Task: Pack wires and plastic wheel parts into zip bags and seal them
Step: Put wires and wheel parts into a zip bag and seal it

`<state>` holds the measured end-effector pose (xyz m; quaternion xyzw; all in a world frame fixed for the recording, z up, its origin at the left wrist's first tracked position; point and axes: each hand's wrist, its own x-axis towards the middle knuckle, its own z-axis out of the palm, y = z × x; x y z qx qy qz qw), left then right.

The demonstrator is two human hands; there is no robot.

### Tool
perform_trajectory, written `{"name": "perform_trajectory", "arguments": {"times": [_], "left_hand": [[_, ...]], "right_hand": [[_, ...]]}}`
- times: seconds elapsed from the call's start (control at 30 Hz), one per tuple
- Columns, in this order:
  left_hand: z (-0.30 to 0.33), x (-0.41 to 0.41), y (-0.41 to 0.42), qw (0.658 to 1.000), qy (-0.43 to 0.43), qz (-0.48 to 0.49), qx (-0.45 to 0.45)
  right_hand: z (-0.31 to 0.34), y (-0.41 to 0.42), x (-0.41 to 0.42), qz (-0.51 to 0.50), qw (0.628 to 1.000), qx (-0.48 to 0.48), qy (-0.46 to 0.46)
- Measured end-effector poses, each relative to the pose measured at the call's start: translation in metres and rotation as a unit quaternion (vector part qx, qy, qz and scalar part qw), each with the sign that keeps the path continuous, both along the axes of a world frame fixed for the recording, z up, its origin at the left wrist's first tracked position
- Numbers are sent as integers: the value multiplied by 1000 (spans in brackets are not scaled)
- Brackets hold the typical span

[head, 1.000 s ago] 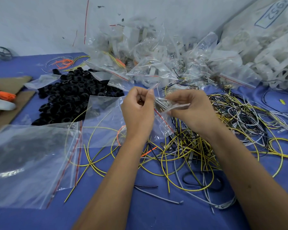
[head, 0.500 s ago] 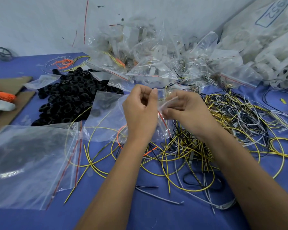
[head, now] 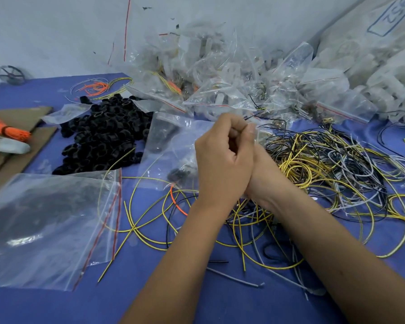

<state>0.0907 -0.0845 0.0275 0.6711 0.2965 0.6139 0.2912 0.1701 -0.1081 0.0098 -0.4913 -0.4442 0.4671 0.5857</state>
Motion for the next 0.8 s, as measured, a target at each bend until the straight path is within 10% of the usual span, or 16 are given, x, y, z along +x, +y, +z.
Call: {"name": "perform_trajectory", "arguments": {"times": [0.13, 0.37, 0.8], "left_hand": [[0, 0, 2, 999, -22, 8, -37], [5, 2, -1, 996, -60, -25, -68], [16, 6, -8, 983, -110, -76, -129]], "right_hand": [[1, 0, 2, -37, 997, -58, -37], [9, -2, 4, 133, 918, -74, 365], [21, -4, -5, 105, 929, -76, 346]]}}
